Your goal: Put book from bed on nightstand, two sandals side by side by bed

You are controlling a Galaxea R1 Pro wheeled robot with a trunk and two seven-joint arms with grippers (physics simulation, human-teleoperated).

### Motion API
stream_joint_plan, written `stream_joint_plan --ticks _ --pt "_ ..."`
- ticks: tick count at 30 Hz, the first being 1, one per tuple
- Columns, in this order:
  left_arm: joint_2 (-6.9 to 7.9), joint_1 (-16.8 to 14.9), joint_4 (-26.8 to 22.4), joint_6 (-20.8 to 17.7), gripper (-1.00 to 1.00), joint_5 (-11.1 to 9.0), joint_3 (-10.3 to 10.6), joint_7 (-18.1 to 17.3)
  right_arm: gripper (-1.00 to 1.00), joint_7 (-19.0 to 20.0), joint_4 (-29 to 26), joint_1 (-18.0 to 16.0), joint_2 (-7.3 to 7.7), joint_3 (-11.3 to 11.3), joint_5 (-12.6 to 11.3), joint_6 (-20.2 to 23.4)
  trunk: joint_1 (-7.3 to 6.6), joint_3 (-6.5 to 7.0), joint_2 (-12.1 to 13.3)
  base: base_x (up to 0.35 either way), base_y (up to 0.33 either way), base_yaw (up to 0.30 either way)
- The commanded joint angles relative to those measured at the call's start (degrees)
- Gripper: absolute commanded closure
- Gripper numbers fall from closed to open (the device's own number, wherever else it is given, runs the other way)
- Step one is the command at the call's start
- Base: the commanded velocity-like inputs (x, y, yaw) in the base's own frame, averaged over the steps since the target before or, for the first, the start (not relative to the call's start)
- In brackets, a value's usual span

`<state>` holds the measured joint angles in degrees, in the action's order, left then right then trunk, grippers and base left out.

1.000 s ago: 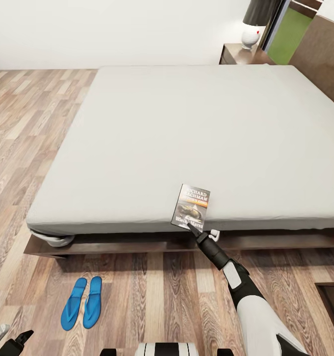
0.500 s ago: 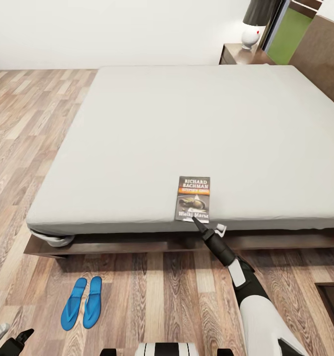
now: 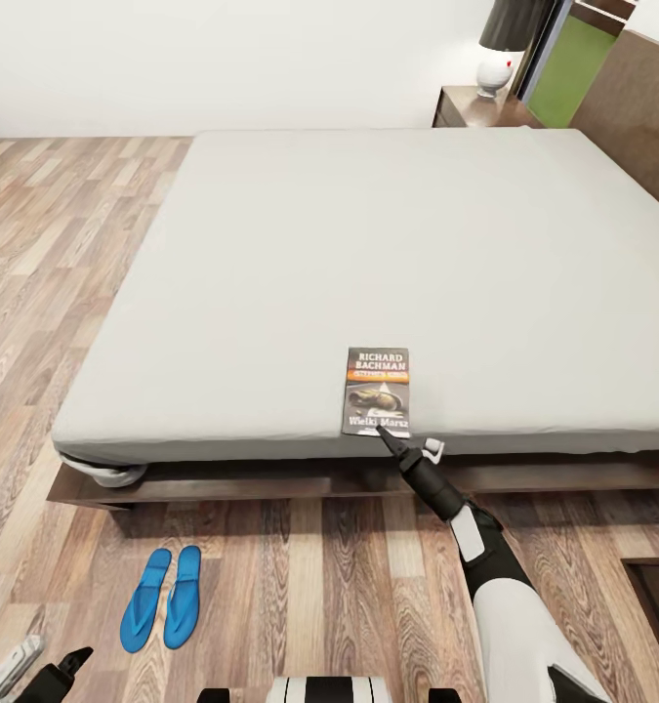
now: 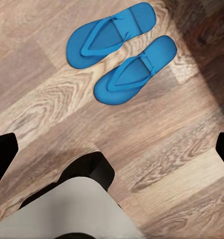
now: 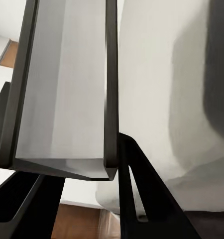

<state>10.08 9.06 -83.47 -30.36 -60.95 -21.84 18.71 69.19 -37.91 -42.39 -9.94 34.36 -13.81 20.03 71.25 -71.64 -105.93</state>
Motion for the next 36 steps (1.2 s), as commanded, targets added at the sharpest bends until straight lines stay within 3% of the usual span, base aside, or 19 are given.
stream_joint_plan --ticks 1,4,6,10,16,26,30,32,36 --pt "-0.12 0.0 -0.1 -0.1 -1.00 -0.6 0.2 0.5 1.00 0.1 -0.3 -0.1 -0.06 -0.2 0.0 1.3 0.00 -0.02 0.0 0.000 0.000 0.000" --pt "-0.41 -0.2 -0.2 0.2 -1.00 -0.6 0.6 0.5 1.00 -0.2 -2.2 0.0 -0.06 -2.5 0.0 2.8 0.00 -0.02 0.0 0.000 0.000 0.000" --pt "-0.66 -0.3 -0.2 0.8 -1.00 -0.6 1.6 0.5 1.00 -0.5 -6.0 0.3 -0.06 -5.3 0.0 3.8 0.00 -0.02 0.0 0.000 0.000 0.000" --pt "-0.83 -0.4 -0.2 2.0 -1.00 -0.6 3.4 0.5 1.00 -1.0 -11.2 0.5 -0.06 -7.7 0.2 6.9 0.00 -0.02 0.0 0.000 0.000 0.000" --pt "-0.87 -0.4 -1.9 3.0 -1.00 -0.6 4.3 0.5 1.00 -1.9 -17.3 1.2 -0.06 -8.8 0.2 13.8 0.00 -0.02 0.0 0.000 0.000 0.000" --pt "-1.74 -0.4 -4.2 3.2 -1.00 -0.6 4.9 0.4 1.00 -3.3 -20.0 1.7 -0.06 -9.4 0.3 15.9 0.00 -0.02 0.0 0.000 0.000 0.000" --pt "-2.89 -0.4 -4.7 3.2 -1.00 -0.7 5.4 0.4 1.00 -7.0 -29.7 2.1 -0.06 -11.0 0.7 27.3 -0.88 0.90 1.6 0.000 0.000 0.005" --pt "-3.09 -0.4 -4.7 3.2 -1.00 -0.6 5.5 0.5 1.00 -8.7 -36.0 3.5 -0.06 -13.5 1.1 33.9 -1.32 1.40 2.4 0.000 0.000 0.039" --pt "-3.22 -0.4 -4.8 3.3 -1.00 -0.6 5.5 0.7 1.00 -10.2 -43.4 6.1 -0.06 -16.1 1.4 38.1 -2.20 2.43 4.0 0.000 0.000 0.085"
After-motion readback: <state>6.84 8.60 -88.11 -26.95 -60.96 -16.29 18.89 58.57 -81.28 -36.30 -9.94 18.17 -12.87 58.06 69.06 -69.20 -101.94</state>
